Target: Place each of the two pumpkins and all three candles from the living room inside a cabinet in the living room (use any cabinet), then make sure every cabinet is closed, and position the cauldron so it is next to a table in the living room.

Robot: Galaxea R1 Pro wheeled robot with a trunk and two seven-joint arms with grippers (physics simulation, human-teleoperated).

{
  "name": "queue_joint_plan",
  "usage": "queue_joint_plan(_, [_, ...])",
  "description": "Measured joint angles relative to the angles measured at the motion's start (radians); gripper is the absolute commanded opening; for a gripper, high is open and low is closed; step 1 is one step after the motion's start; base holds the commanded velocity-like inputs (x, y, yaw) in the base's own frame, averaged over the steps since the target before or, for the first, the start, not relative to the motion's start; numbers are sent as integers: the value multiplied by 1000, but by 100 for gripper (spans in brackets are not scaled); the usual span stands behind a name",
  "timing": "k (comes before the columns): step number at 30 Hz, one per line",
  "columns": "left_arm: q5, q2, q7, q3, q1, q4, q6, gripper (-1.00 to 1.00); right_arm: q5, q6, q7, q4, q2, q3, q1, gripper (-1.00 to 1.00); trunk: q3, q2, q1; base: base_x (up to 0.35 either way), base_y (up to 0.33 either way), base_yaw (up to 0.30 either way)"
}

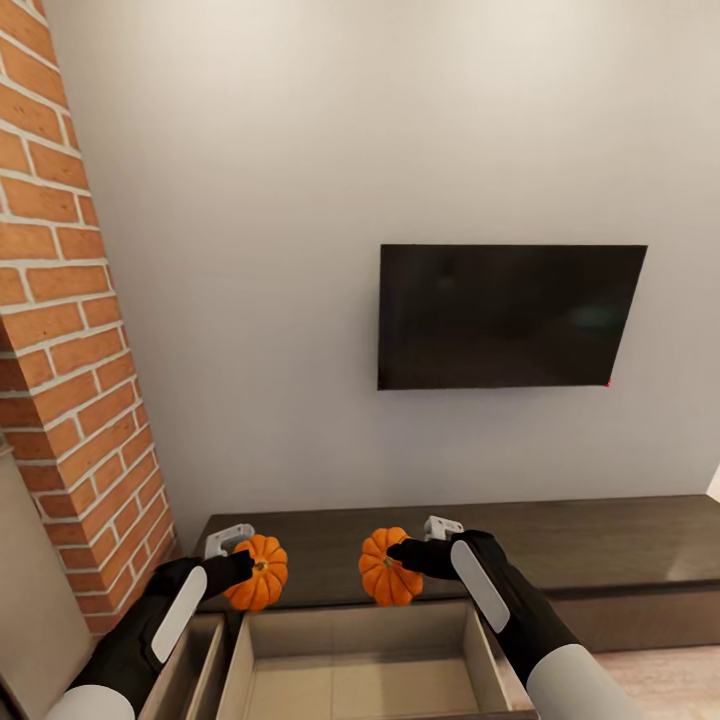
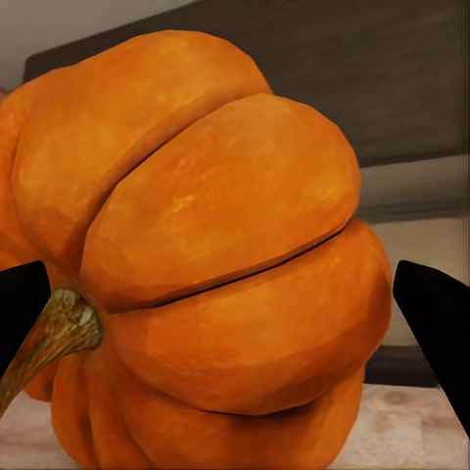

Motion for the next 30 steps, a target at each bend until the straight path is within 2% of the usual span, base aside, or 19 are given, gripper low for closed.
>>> queue_joint_plan(5, [-1,-9,2,-8,0,0,-31,-100,8,-1,-12,0,0,4,0,-100,0,0,0,16,-7,0])
queue_joint_plan(8, [3,-10,10,-46,0,0,-58,-100,15,-3,-65,16,0,7,-6,-100,0,0,0,2,-1,0])
queue_joint_plan(13, [0,-15,117,-72,0,0,-65,-100,15,-5,-94,61,1,13,-34,-100,0,0,0,0,0,0])
queue_joint_plan(16, [11,-43,152,-79,0,0,-69,-100,15,-11,-97,71,6,15,-37,-100,-6,-14,8,0,0,0])
queue_joint_plan(20, [6,-58,160,-82,0,0,-69,-100,15,-15,-98,76,31,23,-38,-100,-13,-28,15,0,0,0])
queue_joint_plan(24, [6,-61,162,-84,0,3,-67,-100,58,-26,-101,87,57,73,-38,-100,-22,-49,27,0,0,0])
queue_joint_plan(28, [8,-66,163,-99,0,35,-66,-100,76,-48,-100,126,88,90,-46,-100,-35,-77,42,0,0,0])
queue_joint_plan(30, [14,-79,164,-110,0,45,-68,-100,83,-52,-100,135,98,94,-49,-100,-41,-91,50,0,0,0])
